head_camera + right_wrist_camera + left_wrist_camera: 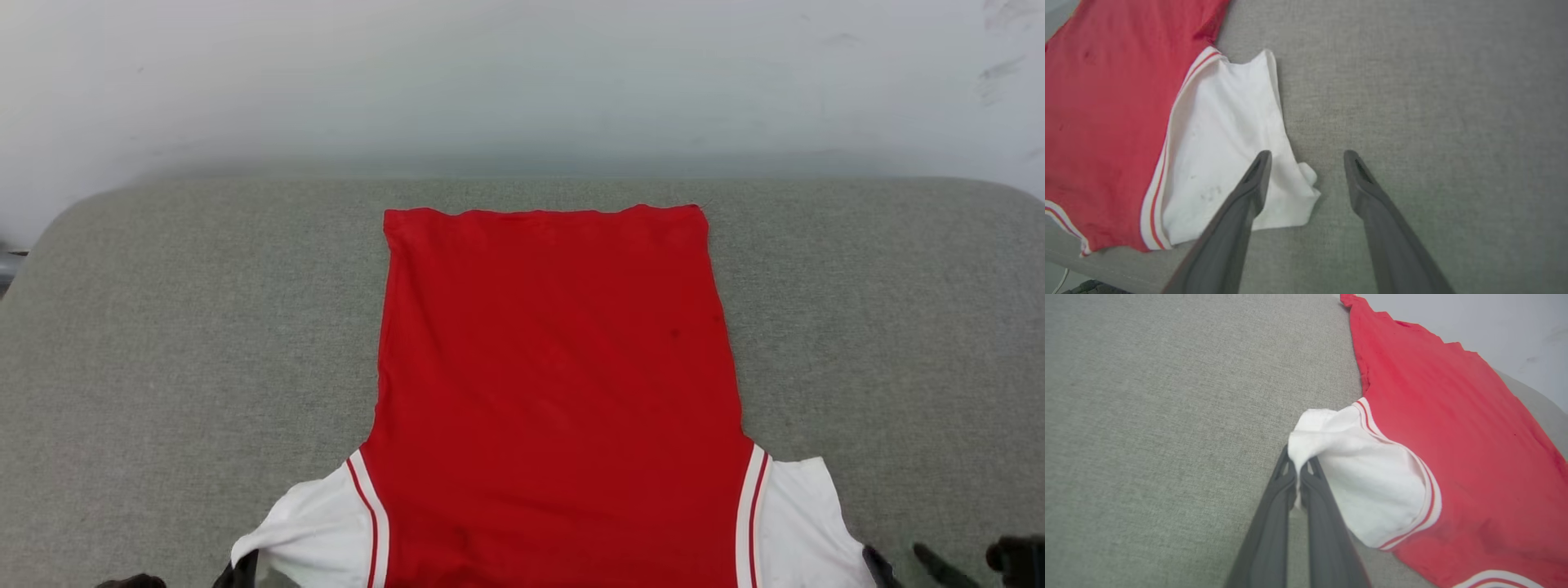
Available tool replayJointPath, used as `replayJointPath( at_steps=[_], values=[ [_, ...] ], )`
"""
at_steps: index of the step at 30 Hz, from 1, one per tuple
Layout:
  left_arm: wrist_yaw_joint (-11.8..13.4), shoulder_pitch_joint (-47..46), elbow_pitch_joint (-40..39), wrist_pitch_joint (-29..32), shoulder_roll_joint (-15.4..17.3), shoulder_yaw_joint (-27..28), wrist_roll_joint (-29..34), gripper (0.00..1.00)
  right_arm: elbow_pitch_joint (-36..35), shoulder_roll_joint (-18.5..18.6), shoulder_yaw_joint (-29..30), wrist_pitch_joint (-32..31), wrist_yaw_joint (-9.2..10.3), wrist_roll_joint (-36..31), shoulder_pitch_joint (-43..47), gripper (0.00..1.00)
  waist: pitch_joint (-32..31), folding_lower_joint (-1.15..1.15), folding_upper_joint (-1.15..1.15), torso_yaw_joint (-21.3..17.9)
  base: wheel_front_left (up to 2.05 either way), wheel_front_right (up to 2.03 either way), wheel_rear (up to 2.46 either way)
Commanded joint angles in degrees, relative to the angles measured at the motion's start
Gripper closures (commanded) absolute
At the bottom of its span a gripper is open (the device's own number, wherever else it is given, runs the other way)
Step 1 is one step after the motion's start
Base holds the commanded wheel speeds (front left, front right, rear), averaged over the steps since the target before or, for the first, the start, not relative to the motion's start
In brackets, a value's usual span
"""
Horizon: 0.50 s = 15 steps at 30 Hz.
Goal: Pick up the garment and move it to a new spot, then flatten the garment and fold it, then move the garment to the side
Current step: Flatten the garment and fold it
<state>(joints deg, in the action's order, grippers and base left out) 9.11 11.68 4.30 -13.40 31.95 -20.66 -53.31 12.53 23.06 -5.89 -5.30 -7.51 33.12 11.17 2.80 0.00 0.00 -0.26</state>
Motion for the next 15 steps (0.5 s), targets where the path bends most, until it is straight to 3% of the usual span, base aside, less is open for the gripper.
replayJointPath(
  at_steps=[1,9,15],
  values=[
    [0.05,-1.20,-0.50,-0.43,-0.16,-0.21,0.47,1.00,-1.46,-0.18,0.37,0.33,0.04,-0.48,-1.71,0.00,0.60,0.00,0.00,0.46,0.00,0.00,0.00],
    [0.52,-5.89,-3.67,-0.86,-1.47,-1.32,3.67,1.00,-10.01,4.08,3.84,-2.33,0.04,-3.10,-16.77,0.00,6.60,0.00,0.00,3.64,0.00,0.00,0.00],
    [-0.06,-11.54,-5.61,-1.20,-3.87,-2.86,6.88,1.00,-10.53,7.84,2.61,-13.37,0.04,-2.89,-34.37,0.00,13.82,0.00,0.00,7.96,0.00,0.00,0.00]
  ],
)
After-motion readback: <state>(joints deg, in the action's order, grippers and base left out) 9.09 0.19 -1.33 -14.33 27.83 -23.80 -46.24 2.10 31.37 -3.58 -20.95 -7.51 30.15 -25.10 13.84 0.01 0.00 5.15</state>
